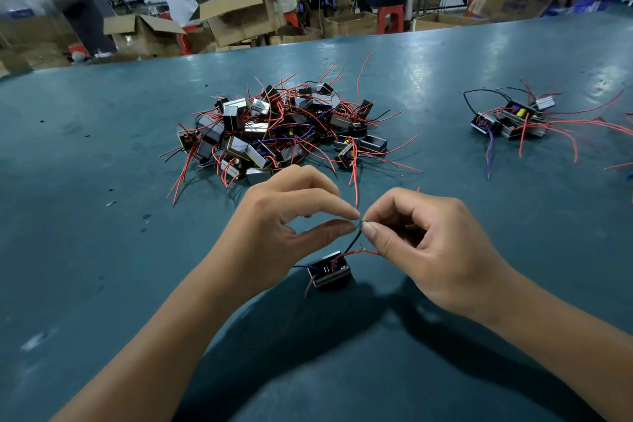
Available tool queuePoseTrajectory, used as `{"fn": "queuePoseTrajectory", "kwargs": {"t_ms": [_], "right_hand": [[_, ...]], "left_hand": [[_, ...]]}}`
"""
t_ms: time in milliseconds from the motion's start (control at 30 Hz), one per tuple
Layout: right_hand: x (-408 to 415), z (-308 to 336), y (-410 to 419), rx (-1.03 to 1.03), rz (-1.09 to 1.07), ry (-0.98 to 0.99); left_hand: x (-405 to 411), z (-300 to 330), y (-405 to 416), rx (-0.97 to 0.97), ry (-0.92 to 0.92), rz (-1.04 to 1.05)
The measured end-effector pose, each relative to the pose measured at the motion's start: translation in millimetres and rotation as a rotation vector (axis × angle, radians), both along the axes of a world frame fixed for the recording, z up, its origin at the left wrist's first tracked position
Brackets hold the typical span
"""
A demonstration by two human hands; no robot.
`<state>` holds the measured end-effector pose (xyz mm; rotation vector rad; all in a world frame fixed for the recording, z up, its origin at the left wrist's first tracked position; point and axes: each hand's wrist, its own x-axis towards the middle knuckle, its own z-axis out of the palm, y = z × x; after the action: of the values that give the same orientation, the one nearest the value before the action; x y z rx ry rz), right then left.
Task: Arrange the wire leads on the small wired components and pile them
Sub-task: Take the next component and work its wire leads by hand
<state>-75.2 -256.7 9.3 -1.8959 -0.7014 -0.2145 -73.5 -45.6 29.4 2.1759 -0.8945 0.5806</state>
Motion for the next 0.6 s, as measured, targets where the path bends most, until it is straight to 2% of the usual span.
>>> {"fn": "queuePoseTrajectory", "kwargs": {"t_ms": [600], "right_hand": [[-4.0, 4.5, 2.0, -0.028, 0.051, -0.059]], "left_hand": [[1.0, 1.2, -0.1, 0.064, -0.128, -0.017]]}}
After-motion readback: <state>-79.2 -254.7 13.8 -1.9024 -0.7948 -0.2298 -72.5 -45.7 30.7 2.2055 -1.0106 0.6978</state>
